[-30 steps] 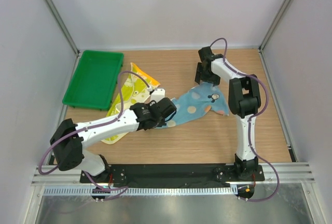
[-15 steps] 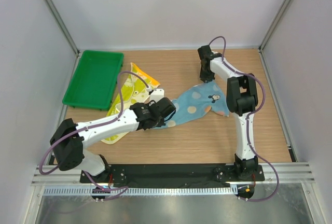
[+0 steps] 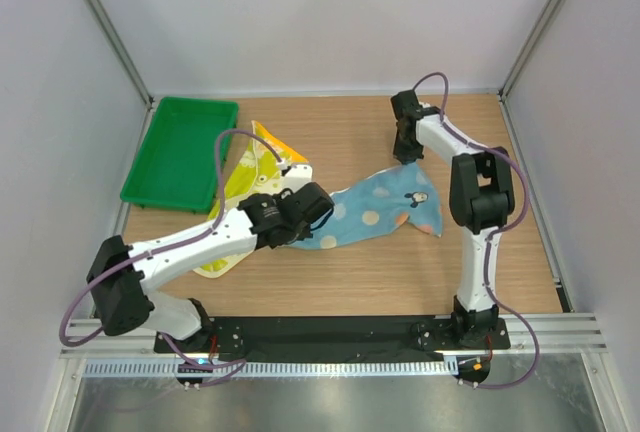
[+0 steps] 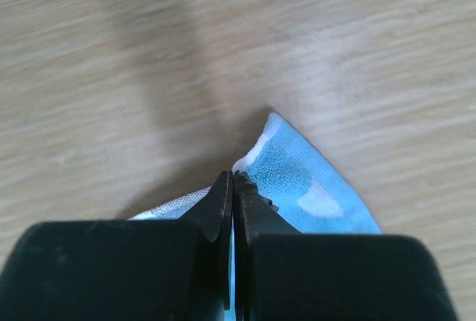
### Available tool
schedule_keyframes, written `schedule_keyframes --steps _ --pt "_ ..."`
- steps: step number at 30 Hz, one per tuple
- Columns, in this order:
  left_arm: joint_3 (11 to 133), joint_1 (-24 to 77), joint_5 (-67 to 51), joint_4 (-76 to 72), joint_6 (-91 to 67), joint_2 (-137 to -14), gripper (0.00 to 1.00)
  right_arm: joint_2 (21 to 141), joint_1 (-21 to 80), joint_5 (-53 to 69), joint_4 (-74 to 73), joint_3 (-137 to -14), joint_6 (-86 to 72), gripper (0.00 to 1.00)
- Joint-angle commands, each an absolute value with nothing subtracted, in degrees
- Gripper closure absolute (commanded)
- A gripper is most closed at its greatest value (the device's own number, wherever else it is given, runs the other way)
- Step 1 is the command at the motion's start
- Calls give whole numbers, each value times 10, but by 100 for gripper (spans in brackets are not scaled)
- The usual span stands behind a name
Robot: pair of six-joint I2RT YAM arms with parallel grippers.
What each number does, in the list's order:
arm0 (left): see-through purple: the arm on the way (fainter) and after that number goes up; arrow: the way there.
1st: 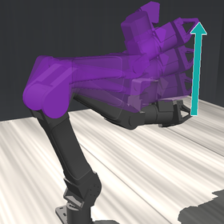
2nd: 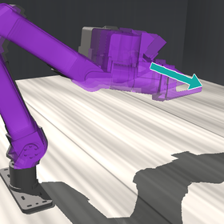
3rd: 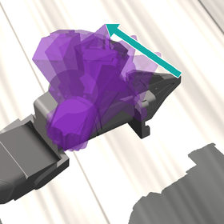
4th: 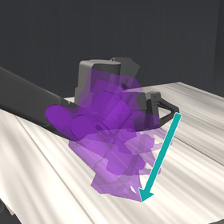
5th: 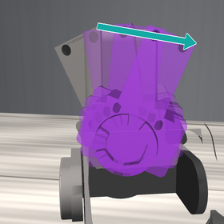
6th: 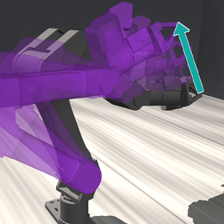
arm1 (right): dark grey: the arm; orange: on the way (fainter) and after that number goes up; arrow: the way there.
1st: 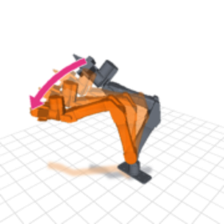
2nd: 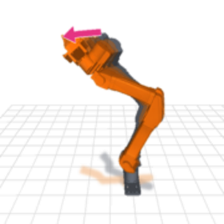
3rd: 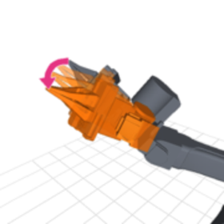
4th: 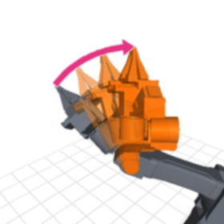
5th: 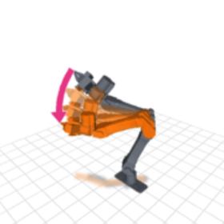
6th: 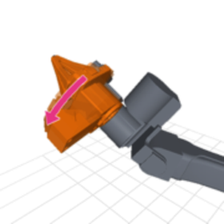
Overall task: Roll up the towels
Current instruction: Flatten the towel
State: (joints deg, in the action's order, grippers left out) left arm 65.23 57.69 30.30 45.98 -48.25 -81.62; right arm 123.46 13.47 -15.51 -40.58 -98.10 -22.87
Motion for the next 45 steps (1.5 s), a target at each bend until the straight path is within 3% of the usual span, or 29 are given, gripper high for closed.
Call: schedule_keyframes --steps 1,8,15,23,30,38,42,43,45 --pt "693 574 349 489 -457 -757 100 1113 132 -157 -392 -945 -240 99" --pt "723 574 346 518 -425 -690 100 915 135 -160 -383 -817 -253 99" --pt "685 591 260 472 -376 -571 100 572 149 -214 -390 -625 -291 99" --pt "731 642 164 478 -375 -560 100 318 156 -285 -501 -606 -321 99" --pt "777 628 230 411 -363 -637 100 446 156 -327 -530 -696 -316 99" --pt "785 398 53 336 -367 -811 100 666 140 -351 -410 -698 -309 99" --pt "869 328 9 366 -372 -979 98 816 100 -315 -341 -748 -307 99" --pt "921 317 9 376 -370 -1011 80 883 89 -279 -322 -770 -300 85" --pt "987 280 -12 409 -363 -1095 66 952 67 -220 -326 -864 -289 46"
